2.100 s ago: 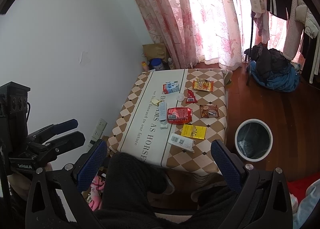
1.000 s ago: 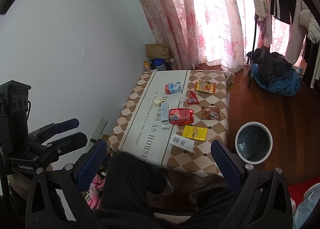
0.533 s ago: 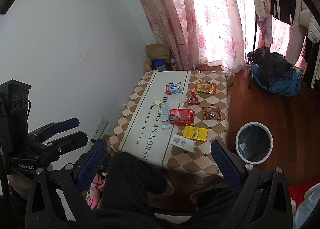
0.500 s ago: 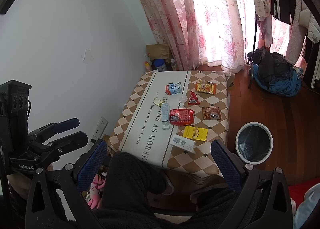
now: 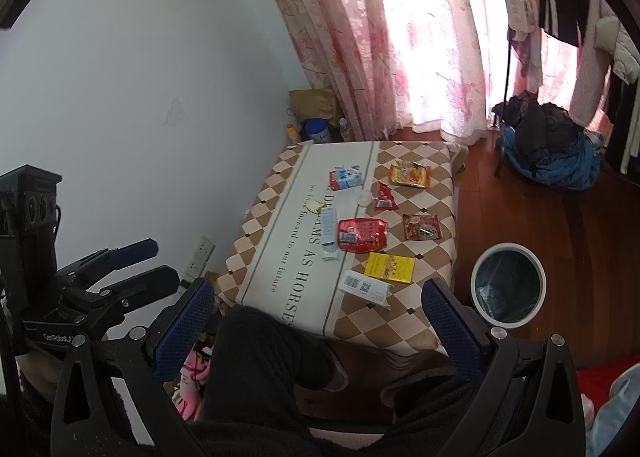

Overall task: Collect trash
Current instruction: 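Grasp the pink-and-white box with the right tool while the left tool reaches toward the grey box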

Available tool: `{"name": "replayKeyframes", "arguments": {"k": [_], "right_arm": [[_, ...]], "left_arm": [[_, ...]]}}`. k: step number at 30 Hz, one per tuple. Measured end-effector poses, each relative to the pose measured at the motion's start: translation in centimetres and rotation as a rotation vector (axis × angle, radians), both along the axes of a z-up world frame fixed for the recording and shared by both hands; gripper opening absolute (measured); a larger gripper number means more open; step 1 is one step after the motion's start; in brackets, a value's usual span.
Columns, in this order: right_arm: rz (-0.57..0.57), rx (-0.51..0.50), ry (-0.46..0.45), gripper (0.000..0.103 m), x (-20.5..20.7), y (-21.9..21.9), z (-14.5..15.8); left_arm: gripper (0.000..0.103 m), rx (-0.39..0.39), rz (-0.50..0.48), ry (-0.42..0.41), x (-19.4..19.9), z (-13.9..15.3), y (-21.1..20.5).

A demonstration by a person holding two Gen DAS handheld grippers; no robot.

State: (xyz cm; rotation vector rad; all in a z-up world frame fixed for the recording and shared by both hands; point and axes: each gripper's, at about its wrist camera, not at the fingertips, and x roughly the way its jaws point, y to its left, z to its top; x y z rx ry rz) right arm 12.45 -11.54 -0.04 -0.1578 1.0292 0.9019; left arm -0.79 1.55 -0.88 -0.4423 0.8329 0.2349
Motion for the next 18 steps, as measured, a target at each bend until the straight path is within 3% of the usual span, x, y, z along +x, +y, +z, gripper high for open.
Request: {"name": "replayKeyframes", "arguments": {"k": [3, 6, 11, 14, 18], "right_arm": [[-0.023, -0.082, -0.030, 0.103, 1.2, 0.9, -2.4], [-0.037, -0.210, -0.036, 0.103, 3.5, 2.8, -8.2], [0.022, -0.353, 0.065, 0.103, 6.6, 6.3, -19.0], [0.080, -0.426, 0.121, 0.100, 7.8, 9.3, -25.7], [0.147, -0.488, 0.157, 0.087, 8.2, 12.5, -31.6]], "left_arm": [[0.103, 0.069, 0.099, 0.056, 0.9, -2.8, 1.4], [0.103, 0.131, 0.230, 0.172, 1.8, -7.9, 3.6], [0.103, 0.117, 0.341, 0.429, 2.9, -19.6, 7.3], [0.103, 0.089, 0.366, 0.512, 3.3, -24.1, 8.4], [0.103, 0.063, 0.361, 0.597, 4.6, -28.8, 9.3]]}}
